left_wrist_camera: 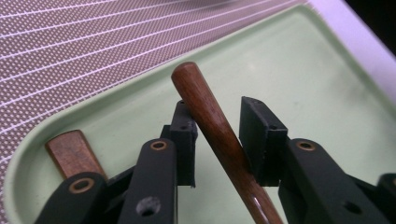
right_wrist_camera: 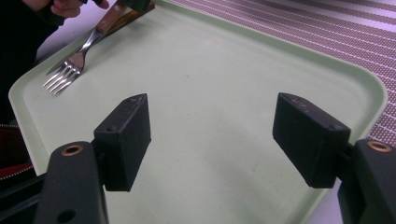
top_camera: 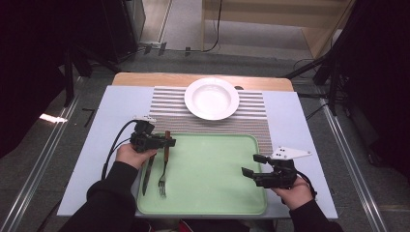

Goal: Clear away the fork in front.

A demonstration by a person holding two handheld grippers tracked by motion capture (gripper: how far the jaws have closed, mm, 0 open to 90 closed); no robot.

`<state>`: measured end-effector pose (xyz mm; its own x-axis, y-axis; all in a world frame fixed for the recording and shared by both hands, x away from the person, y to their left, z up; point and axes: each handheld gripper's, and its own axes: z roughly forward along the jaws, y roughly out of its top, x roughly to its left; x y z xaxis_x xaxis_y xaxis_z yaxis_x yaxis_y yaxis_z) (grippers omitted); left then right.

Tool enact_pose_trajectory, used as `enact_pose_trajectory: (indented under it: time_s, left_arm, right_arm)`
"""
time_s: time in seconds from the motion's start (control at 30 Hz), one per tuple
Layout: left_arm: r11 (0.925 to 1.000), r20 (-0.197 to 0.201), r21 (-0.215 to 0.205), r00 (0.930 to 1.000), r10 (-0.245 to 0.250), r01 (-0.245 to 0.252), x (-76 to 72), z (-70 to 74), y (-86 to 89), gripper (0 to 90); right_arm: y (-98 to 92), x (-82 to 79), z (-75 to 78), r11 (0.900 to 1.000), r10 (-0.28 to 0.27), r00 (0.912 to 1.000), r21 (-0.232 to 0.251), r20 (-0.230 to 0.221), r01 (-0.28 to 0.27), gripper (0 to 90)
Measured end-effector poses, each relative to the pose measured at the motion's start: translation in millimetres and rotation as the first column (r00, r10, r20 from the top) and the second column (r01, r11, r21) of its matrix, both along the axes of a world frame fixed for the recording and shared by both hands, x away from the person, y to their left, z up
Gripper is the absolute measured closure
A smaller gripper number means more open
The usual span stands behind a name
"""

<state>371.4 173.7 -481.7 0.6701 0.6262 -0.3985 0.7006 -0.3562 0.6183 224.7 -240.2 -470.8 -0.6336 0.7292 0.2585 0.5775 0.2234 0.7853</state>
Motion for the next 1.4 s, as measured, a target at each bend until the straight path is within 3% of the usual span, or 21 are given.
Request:
enact_pose_trajectory:
  time_s: [0.3,0.47,0.67,0.9,1.03,1.17,1.4]
  left_arm:
    - [0.999,0.008,0.044,1.0,0.005,-0.005,2.3,-5.7,-0.3,62.2]
    - [0.9963,0.004,0.085,0.9999,-0.01,0.01,3.4,-10.6,-2.5,52.7]
    - [0.9964,0.0,0.079,0.9995,-0.031,0.031,4.6,-10.1,-1.6,44.9]
    - [0.992,0.06,0.116,0.9966,-0.057,0.049,3.5,-9.1,-1.2,23.5]
    - [0.9891,0.089,0.136,0.9937,-0.069,0.057,1.8,-6.4,-1.8,17.1]
    - [0.9955,0.066,0.085,0.9967,-0.047,0.042,2.6,-2.1,3.7,17.1]
    - [0.9989,0.081,0.034,0.996,-0.036,0.033,-2.4,8.7,5.4,17.4]
  right_arm:
    - [0.2,-0.4,0.0,1.0,0.004,1.0,-0.005,0.006,-0.004,26.8]
    - [0.4,-0.5,0.1,1.0,0.005,1.0,-0.008,0.006,-0.005,26.8]
    - [1.5,-1.1,0.1,1.0,0.007,1.0,-0.009,0.006,-0.007,26.8]
    - [2.1,-1.5,0.4,1.0,0.01,0.9999,-0.013,0.01,-0.01,26.8]
    - [2.2,-1.5,0.6,1.0,0.011,0.9999,-0.012,0.011,-0.011,26.8]
    - [2.0,-1.6,0.8,1.0,0.011,0.9999,-0.01,0.012,-0.011,26.8]
    - [2.4,-1.6,0.5,1.0,0.014,0.9998,-0.015,0.011,-0.014,26.8]
